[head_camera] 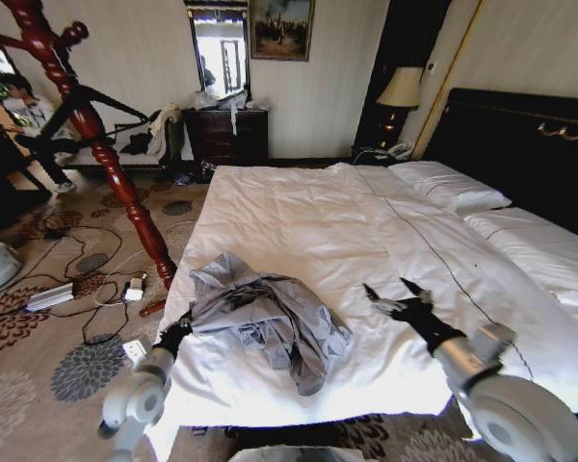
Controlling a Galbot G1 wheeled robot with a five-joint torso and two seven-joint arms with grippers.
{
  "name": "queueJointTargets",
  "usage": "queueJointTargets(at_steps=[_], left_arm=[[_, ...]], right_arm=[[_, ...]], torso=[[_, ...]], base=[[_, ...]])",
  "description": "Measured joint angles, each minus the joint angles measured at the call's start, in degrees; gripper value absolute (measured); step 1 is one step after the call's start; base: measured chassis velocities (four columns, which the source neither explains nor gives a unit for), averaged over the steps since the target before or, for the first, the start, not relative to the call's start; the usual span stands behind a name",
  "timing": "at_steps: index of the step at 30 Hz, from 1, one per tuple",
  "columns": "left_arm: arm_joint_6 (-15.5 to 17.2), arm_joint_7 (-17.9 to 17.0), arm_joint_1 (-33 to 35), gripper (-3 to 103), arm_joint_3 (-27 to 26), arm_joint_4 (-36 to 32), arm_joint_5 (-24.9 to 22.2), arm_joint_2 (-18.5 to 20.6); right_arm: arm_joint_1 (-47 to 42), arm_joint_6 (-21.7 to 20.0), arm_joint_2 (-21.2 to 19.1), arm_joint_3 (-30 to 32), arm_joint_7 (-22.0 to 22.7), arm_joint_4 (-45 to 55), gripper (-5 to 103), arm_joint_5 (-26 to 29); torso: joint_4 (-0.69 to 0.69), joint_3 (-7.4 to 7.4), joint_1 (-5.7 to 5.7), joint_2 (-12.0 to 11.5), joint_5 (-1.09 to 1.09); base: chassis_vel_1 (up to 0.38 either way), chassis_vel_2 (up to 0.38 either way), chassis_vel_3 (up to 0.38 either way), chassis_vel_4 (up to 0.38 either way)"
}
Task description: Pick up the clothes from the bed and hang them on the clothes hanger.
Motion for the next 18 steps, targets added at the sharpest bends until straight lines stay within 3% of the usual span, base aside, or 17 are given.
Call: queueJointTargets(at_steps=[1,3,4,7,8,10,12,13,17,18], left_arm=[[-0.02,0.06,-1.13,0,0.97,0.72,-0.91,0.94],[-0.07,0.28,-1.76,0,1.64,1.31,-1.34,1.61],[-0.14,0.47,-1.91,0,1.90,1.64,-1.39,1.92],[-0.71,1.06,-1.59,0,2.45,2.93,-0.47,2.29],[-0.71,1.06,-1.59,0,2.45,2.93,-0.47,2.29],[-1.01,1.25,-1.58,0,3.05,3.21,0.09,1.98],[-1.36,1.43,-1.88,0,4.20,3.46,0.88,1.42],[-1.36,1.43,-1.88,0,4.20,3.46,0.88,1.42],[-1.63,1.65,-2.05,0,4.93,4.14,1.59,1.26],[-1.63,1.65,-2.05,0,4.93,4.14,1.59,1.26]], right_arm=[[0.58,0.21,-0.56,-0.54,-0.04,-0.71,100,0.26],[1.84,0.36,-1.15,-1.62,-0.04,-1.63,100,0.67],[2.79,0.43,-1.41,-2.42,-0.04,-2.18,100,0.90],[13.52,0.54,-1.84,-12.35,0.04,-6.64,100,2.03],[13.52,0.54,-1.84,-12.35,0.04,-6.64,100,2.03],[20.19,0.52,-0.69,-18.23,0.02,-9.10,100,1.97],[33.27,-0.23,3.22,-28.31,0.93,-13.39,100,3.53],[33.27,-0.23,3.22,-28.31,0.93,-13.39,100,3.53],[47.94,-1.15,7.72,-42.00,2.12,-19.10,100,5.74],[47.94,-1.15,7.72,-42.00,2.12,-19.10,100,5.74]], torso=[[-0.10,0.00,0.00,0.00,-0.01],[-0.15,-0.01,0.00,0.01,-0.03],[-0.15,-0.01,0.00,0.00,-0.03],[0.00,0.00,0.00,0.00,0.00],[0.00,0.00,0.00,0.00,0.00],[-0.04,0.00,0.00,0.00,-0.04],[-0.05,0.00,0.00,0.00,0.02],[-0.05,0.00,0.00,0.00,0.02],[-0.03,0.00,0.01,-0.01,-0.03],[-0.03,0.00,0.01,-0.01,-0.03]], base=[[0.000,0.000,0.000,0.000],[0.000,0.000,0.000,0.000],[0.000,0.000,0.000,0.000],[0.000,0.000,0.000,0.000],[0.000,0.000,0.000,0.000],[0.000,0.000,0.000,0.000],[0.000,0.000,0.000,0.000],[0.000,0.000,0.000,0.000],[0.000,0.000,0.000,0.000],[0.000,0.000,0.000,0.000]])
